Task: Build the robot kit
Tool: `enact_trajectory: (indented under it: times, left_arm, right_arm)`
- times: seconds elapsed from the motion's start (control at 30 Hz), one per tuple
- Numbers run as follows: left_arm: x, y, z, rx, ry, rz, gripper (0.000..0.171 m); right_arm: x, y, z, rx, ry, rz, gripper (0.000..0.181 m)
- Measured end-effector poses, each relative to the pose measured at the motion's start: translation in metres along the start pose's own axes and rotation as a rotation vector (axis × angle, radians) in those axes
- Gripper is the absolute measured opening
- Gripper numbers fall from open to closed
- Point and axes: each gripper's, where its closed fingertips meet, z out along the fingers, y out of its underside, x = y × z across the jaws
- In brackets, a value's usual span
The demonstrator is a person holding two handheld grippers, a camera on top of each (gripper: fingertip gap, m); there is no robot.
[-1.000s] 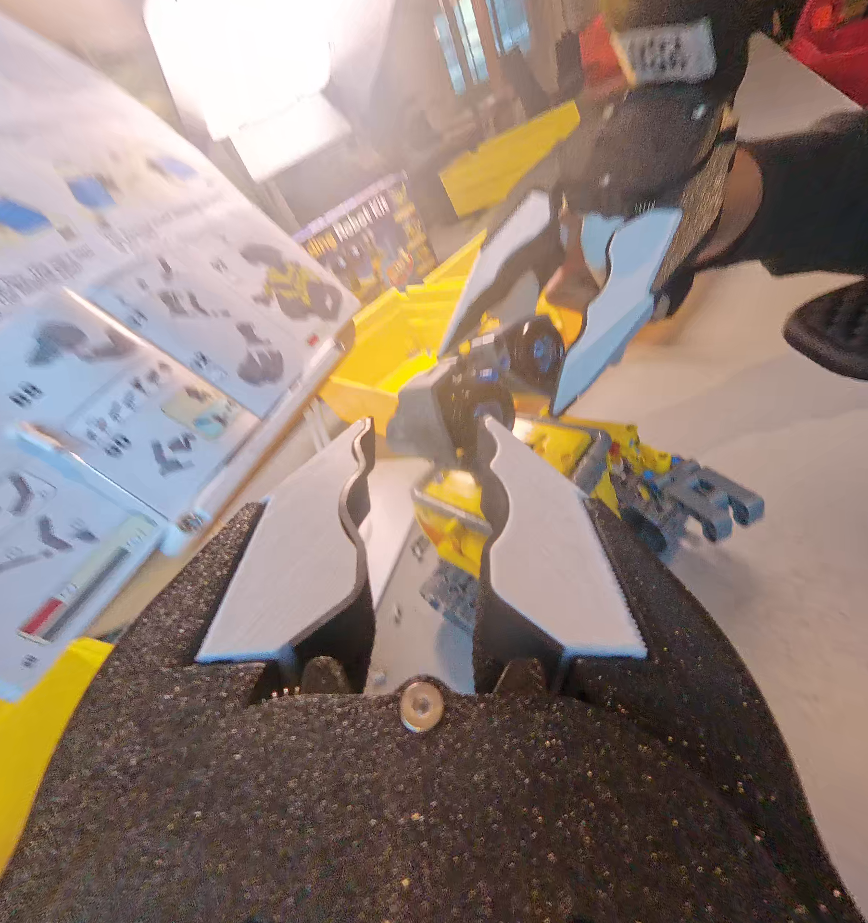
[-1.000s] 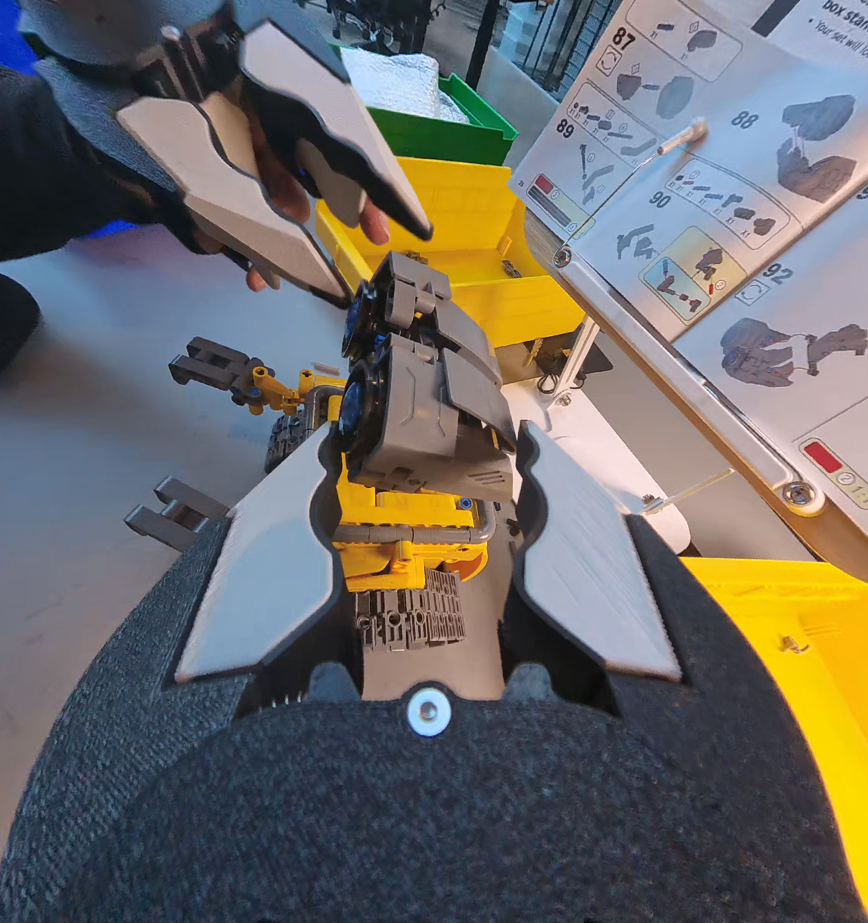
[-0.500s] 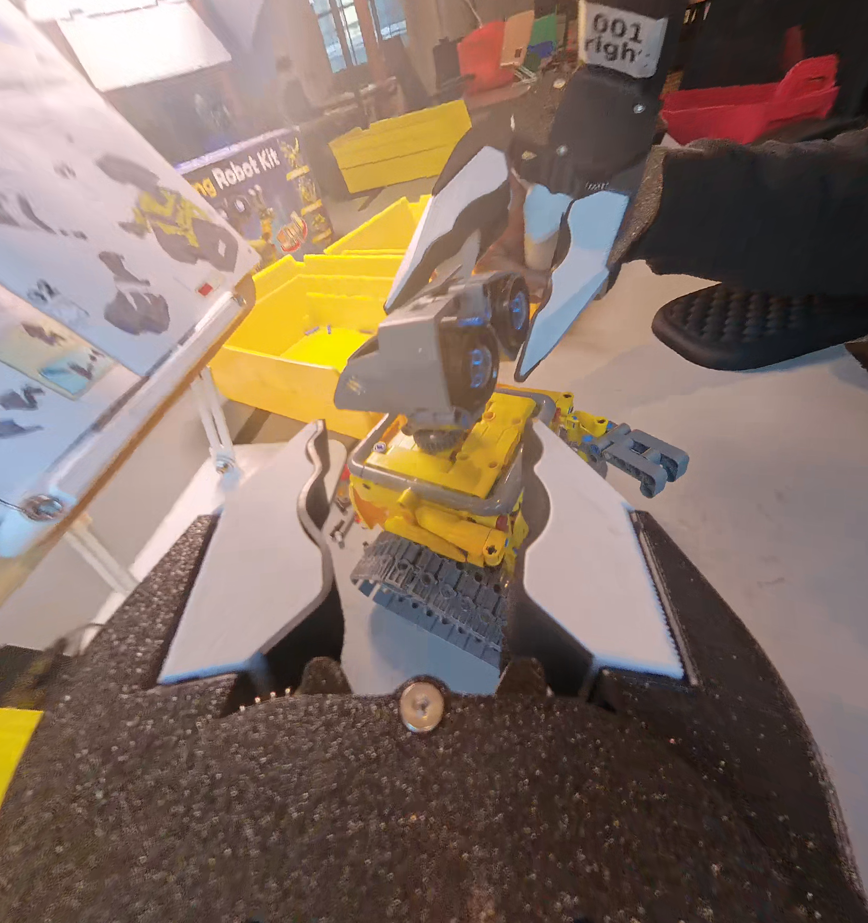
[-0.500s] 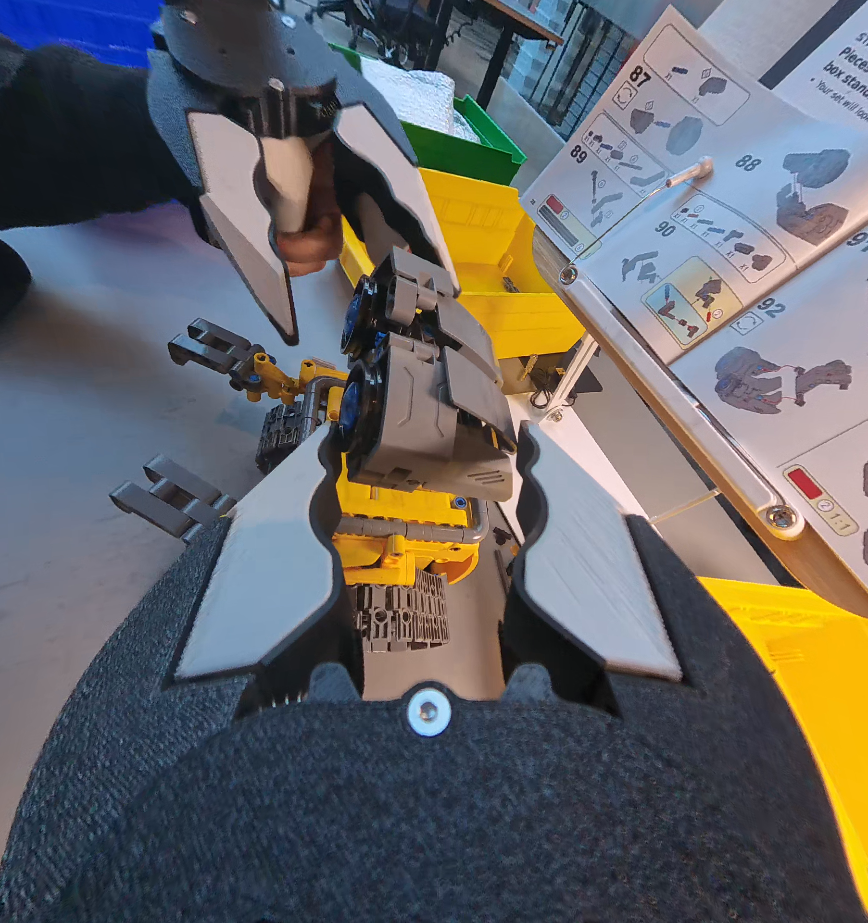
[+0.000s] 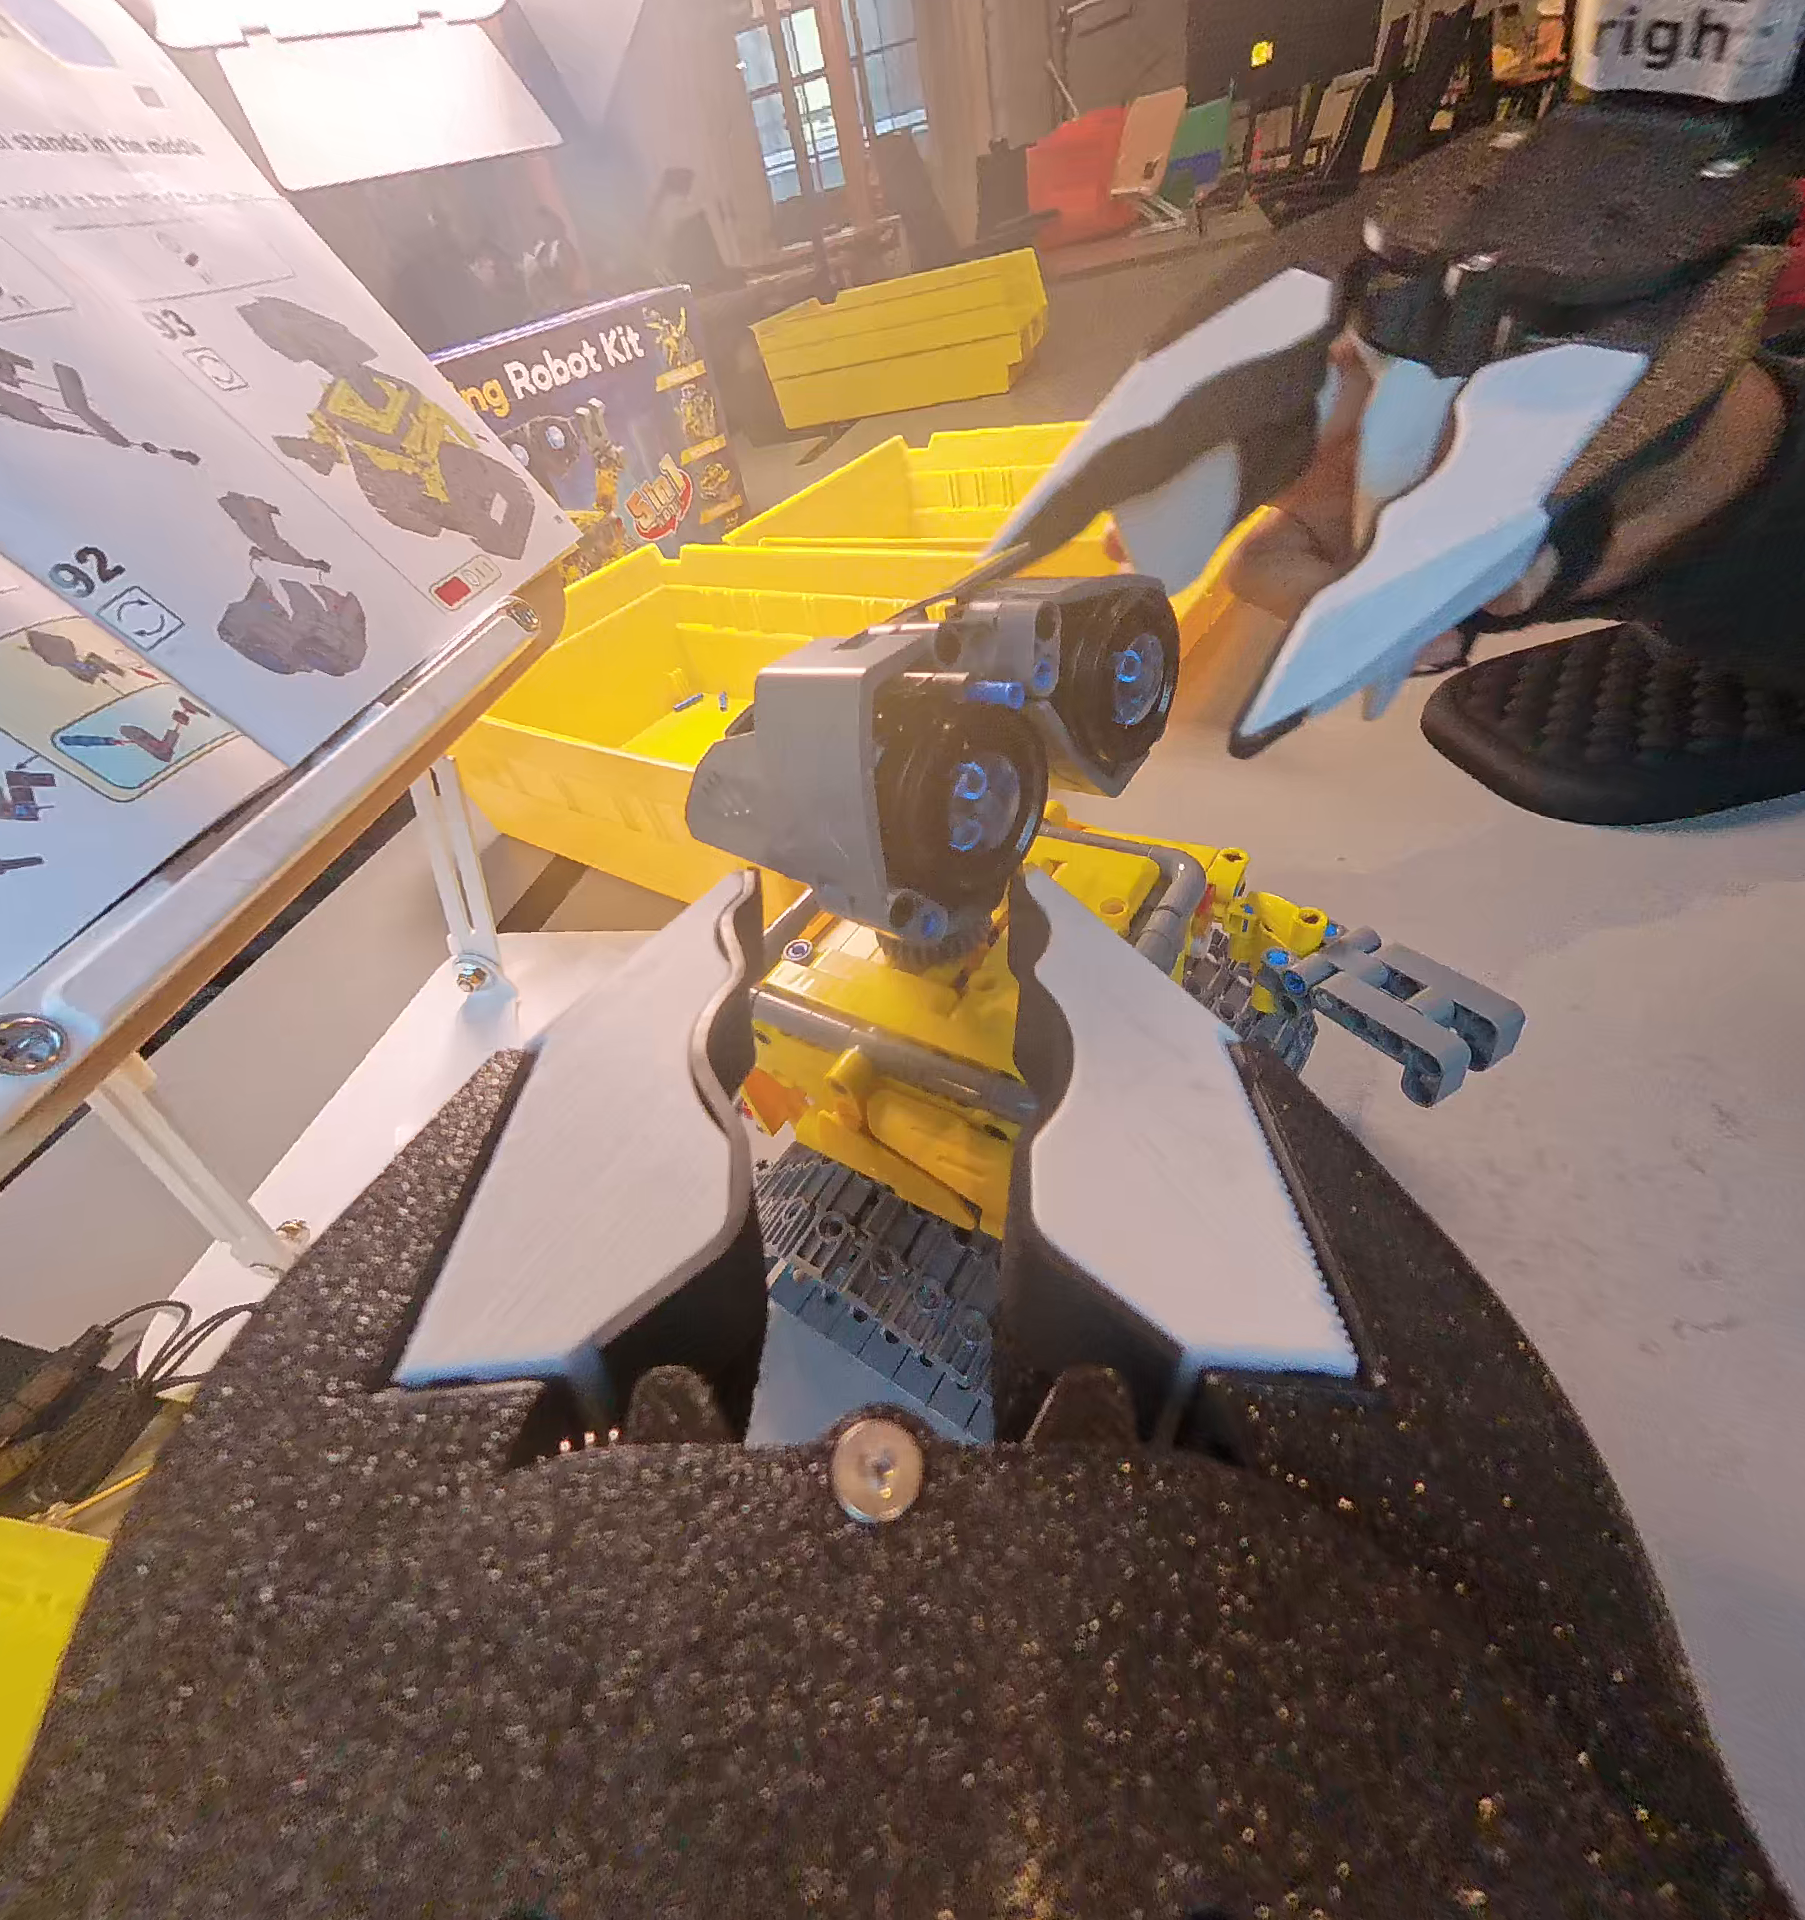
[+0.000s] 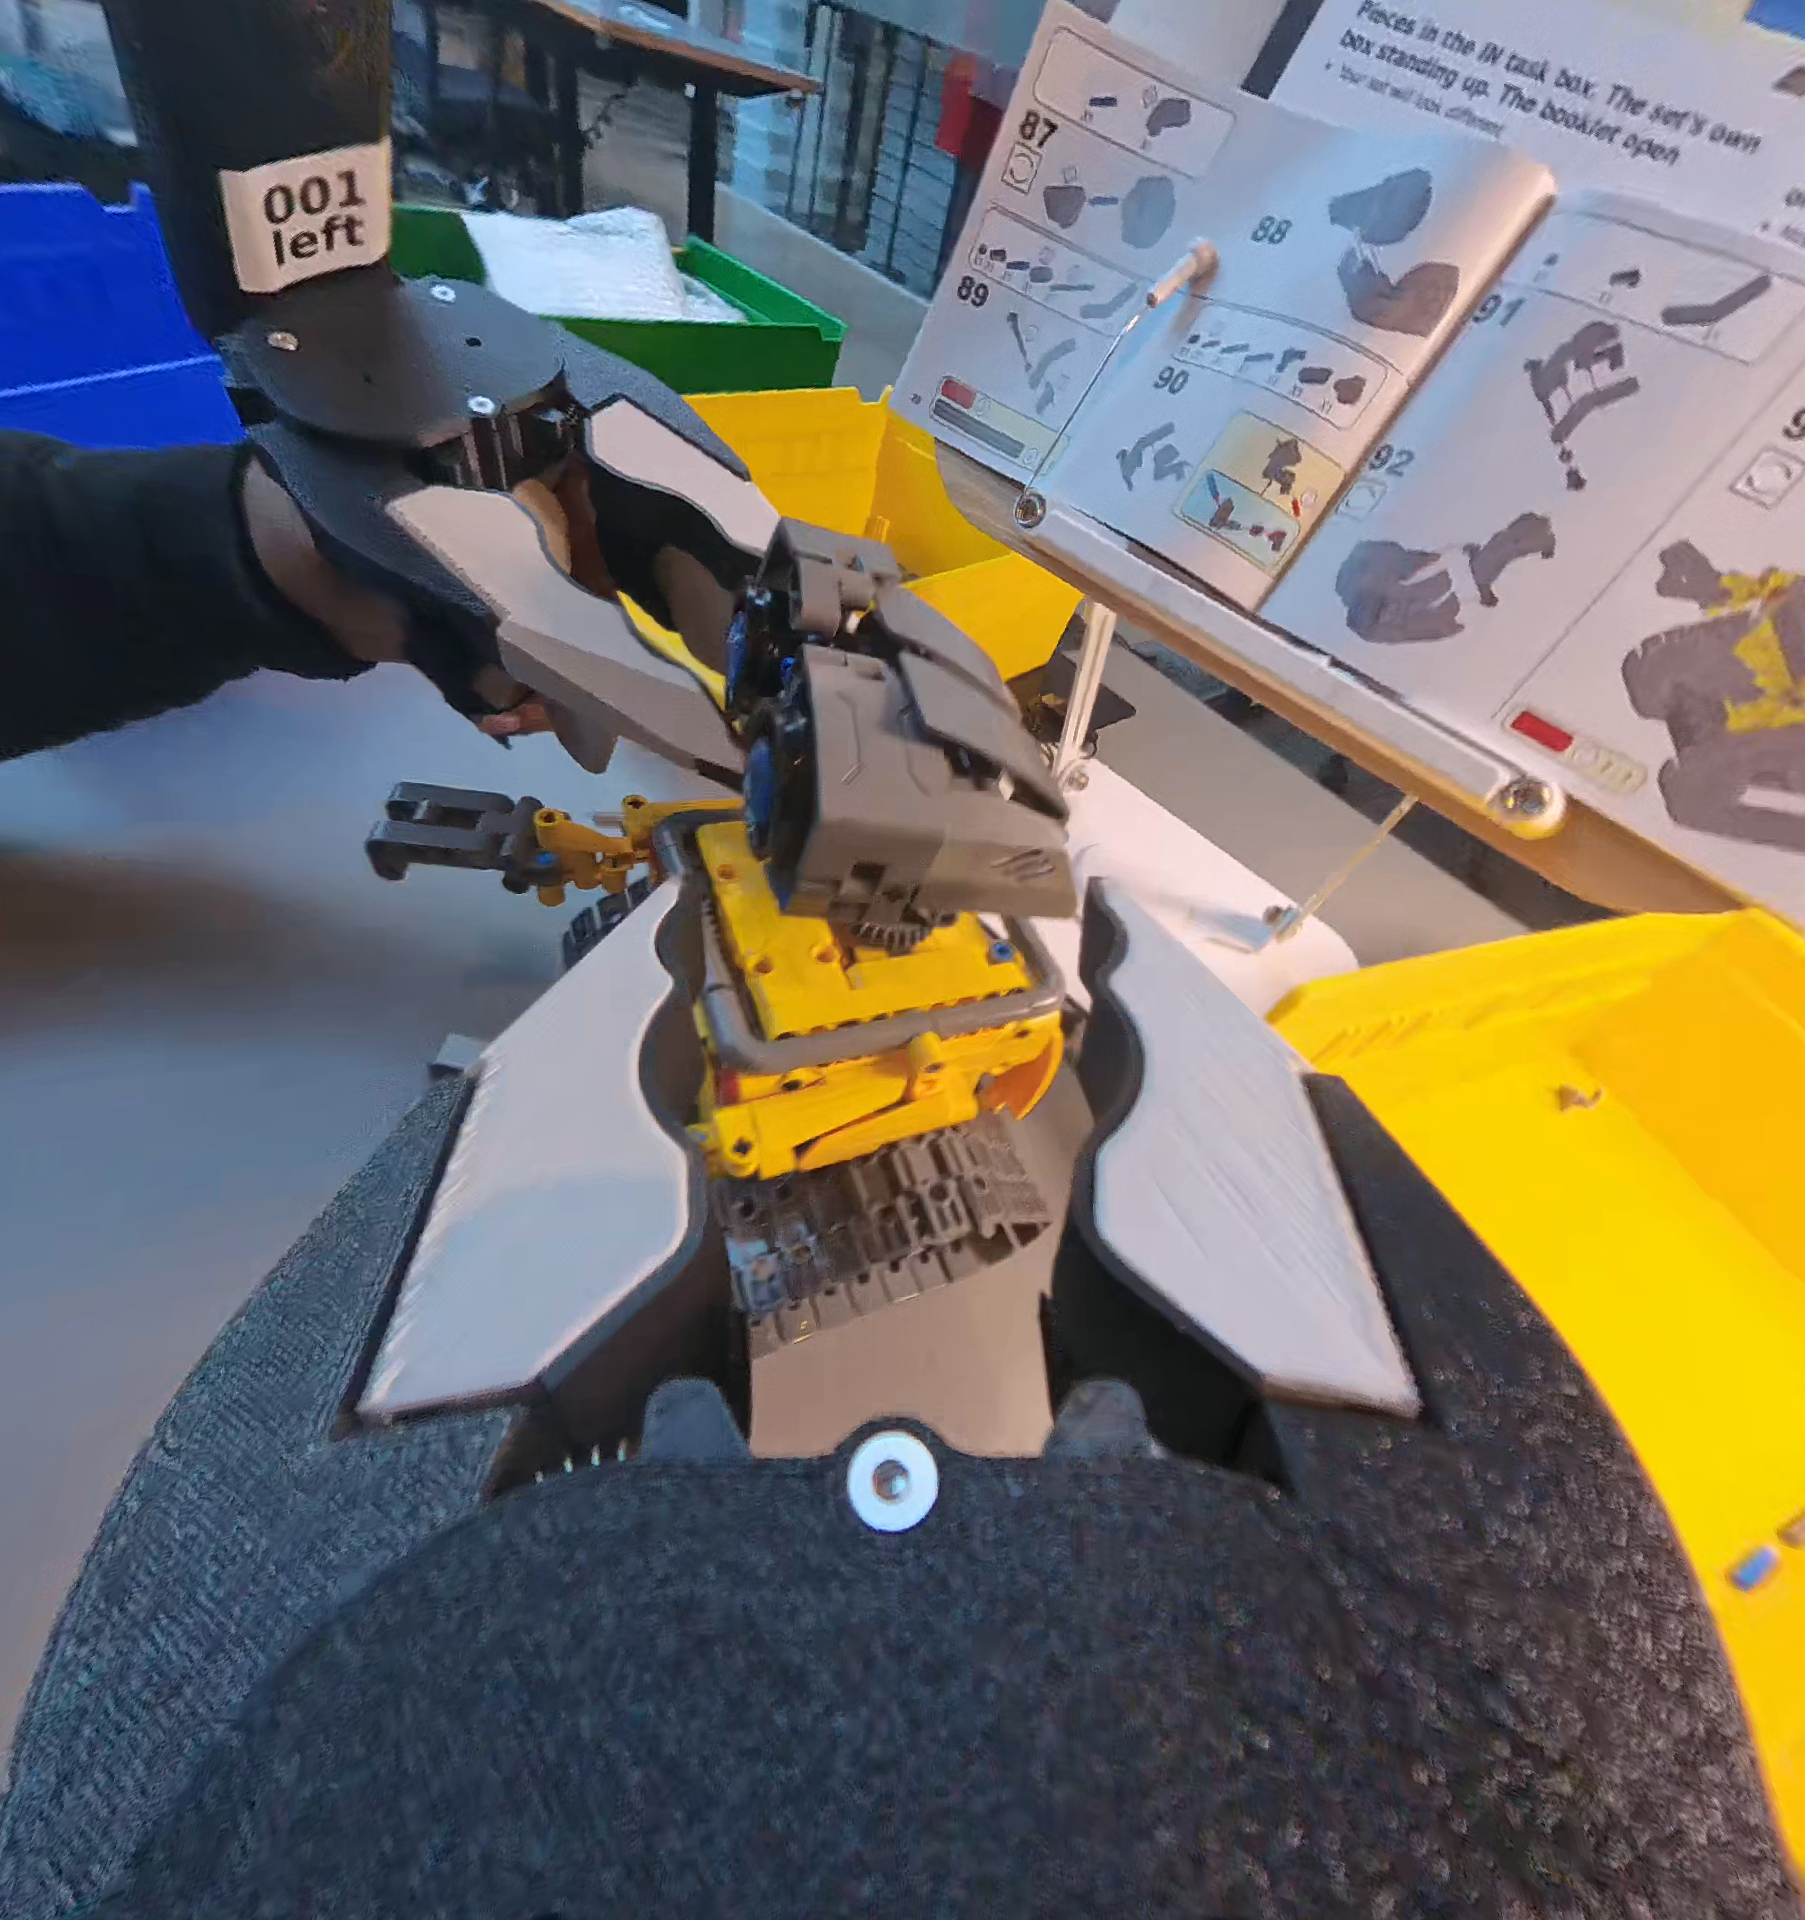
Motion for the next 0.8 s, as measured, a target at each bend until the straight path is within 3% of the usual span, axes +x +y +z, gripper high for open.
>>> enact_trajectory:
  times: [0.1,0.2,0.4,0.63,0.8]
  left_arm:
    - [0.001,0.001,0.001,-0.004,0.005,-0.005,0.046]
    - [0.002,0.001,-0.001,-0.016,-0.006,-0.002,0.046]
    - [0.005,-0.002,-0.008,-0.039,-0.023,0.025,0.047]
    - [0.009,0.001,-0.010,-0.064,-0.010,0.032,0.047]
    - [0.009,0.000,0.002,-0.118,-0.076,-0.009,0.045]
  right_arm:
    - [-0.020,0.022,0.000,-0.061,0.055,0.045,0.065]
    - [-0.030,0.028,0.011,-0.053,0.075,0.060,0.047]
    - [-0.030,0.040,0.032,-0.168,0.046,-0.043,0.042]
    - [-0.015,0.045,0.027,-0.219,-0.021,-0.153,0.030]
    - [0.004,0.052,0.019,-0.249,-0.096,-0.241,0.023]
